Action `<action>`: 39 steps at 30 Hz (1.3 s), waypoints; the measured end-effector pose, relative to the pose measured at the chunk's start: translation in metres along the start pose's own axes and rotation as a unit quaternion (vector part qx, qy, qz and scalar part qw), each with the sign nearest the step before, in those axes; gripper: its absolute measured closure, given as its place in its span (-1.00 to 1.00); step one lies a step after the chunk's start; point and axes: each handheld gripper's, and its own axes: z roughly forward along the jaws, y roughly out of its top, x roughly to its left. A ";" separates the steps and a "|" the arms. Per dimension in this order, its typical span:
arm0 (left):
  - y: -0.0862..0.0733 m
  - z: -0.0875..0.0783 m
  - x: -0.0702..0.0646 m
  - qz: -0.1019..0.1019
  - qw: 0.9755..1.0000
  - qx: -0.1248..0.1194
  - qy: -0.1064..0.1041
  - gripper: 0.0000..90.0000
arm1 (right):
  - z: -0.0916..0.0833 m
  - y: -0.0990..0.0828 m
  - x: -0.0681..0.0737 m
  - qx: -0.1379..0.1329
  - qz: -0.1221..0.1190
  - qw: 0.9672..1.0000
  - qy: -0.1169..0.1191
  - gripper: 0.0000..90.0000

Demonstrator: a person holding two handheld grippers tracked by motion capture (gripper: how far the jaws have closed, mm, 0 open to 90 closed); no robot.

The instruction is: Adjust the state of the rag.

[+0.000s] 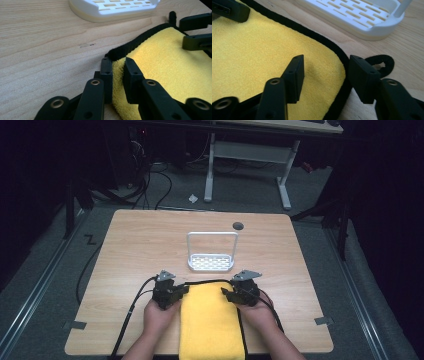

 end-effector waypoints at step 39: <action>-0.001 -0.004 0.000 -0.003 1.000 -0.009 -0.009 0.77 | -0.003 -0.006 0.018 -0.035 -0.009 0.999 -0.004 0.80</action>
